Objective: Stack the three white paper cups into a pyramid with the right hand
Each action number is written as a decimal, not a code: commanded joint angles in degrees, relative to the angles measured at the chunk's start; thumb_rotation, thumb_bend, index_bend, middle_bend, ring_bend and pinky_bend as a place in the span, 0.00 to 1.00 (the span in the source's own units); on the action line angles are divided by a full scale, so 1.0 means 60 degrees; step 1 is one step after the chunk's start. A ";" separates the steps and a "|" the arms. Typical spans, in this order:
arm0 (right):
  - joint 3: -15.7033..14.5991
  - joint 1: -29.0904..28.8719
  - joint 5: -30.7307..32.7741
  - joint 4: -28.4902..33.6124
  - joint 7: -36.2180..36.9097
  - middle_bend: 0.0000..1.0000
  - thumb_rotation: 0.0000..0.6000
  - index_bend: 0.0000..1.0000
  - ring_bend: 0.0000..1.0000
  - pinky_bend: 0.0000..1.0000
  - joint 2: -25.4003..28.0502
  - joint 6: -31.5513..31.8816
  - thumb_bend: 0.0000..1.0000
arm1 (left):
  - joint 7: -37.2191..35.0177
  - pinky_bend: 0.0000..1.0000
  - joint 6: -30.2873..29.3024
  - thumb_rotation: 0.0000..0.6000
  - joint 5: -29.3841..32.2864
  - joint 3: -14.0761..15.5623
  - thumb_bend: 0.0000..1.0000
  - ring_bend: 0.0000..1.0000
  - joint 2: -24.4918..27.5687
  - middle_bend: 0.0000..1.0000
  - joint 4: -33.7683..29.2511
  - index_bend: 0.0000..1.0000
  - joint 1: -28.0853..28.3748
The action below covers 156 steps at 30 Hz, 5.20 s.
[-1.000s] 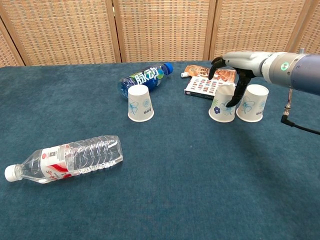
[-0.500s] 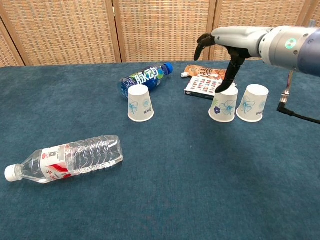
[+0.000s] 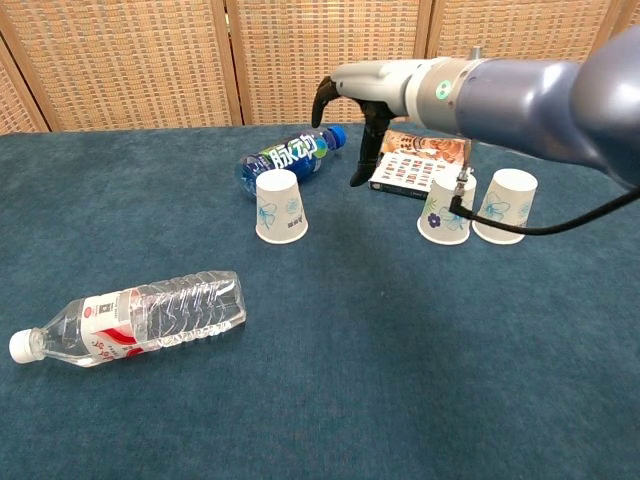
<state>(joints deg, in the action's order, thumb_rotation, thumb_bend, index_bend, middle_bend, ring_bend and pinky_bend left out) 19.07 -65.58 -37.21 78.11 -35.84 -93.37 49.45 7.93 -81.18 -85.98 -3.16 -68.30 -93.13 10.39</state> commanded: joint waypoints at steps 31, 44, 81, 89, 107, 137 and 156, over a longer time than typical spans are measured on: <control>0.0172 -0.1588 -0.0309 -0.4344 0.1499 0.00 1.00 0.26 0.00 0.11 -0.2481 -0.2019 0.17 | 0.0067 0.16 0.0445 1.00 0.0397 0.0036 0.11 0.00 -0.0143 0.00 0.0262 0.03 0.0197; 0.0104 -0.1543 -0.0837 -0.5712 0.2321 0.00 1.00 0.41 0.00 0.13 -0.3190 -0.2613 0.17 | 0.0170 0.16 0.0453 1.00 0.0372 0.0100 0.11 0.00 -0.0146 0.00 0.0192 0.03 0.0200; 0.0035 0.0548 0.0296 0.1094 -0.0177 0.01 1.00 0.53 0.00 0.15 0.1712 0.1283 0.17 | 0.0328 0.16 -0.0002 1.00 -0.0233 0.0305 0.11 0.00 -0.0023 0.00 -0.0066 0.03 0.0074; -0.0434 0.1451 0.0707 0.2061 -0.0081 0.01 1.00 0.53 0.00 0.15 0.2922 0.1593 0.17 | 0.0562 0.16 -0.0093 1.00 -0.0680 0.0499 0.11 0.00 -0.0085 0.00 -0.0179 0.03 0.0061; -0.0706 0.1824 0.0910 0.1910 0.0547 0.01 1.00 0.53 0.00 0.15 0.3146 0.1033 0.17 | 0.0782 0.16 -0.0339 1.00 -0.0963 0.0520 0.11 0.00 -0.0166 0.00 -0.0251 0.03 -0.0010; -0.0905 0.1451 0.1243 0.0964 0.0272 0.00 1.00 0.51 0.00 0.15 0.2731 0.0620 0.17 | 0.0904 0.16 -0.0181 1.00 -0.0763 0.0437 0.11 0.00 -0.0284 0.00 -0.0148 0.03 0.0023; -0.1096 0.1416 0.1799 0.1827 -0.0150 0.00 1.00 0.33 0.00 0.12 0.3328 0.0883 0.16 | 0.0821 0.16 -0.0304 1.00 -0.0903 0.0474 0.11 0.00 -0.0215 0.00 -0.0211 0.03 -0.0024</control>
<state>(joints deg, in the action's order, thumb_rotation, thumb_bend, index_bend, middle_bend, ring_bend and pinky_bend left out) 12.56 -57.19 -26.58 88.74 -36.61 -73.74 54.46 12.86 -83.01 -91.40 -0.32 -69.60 -94.40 10.24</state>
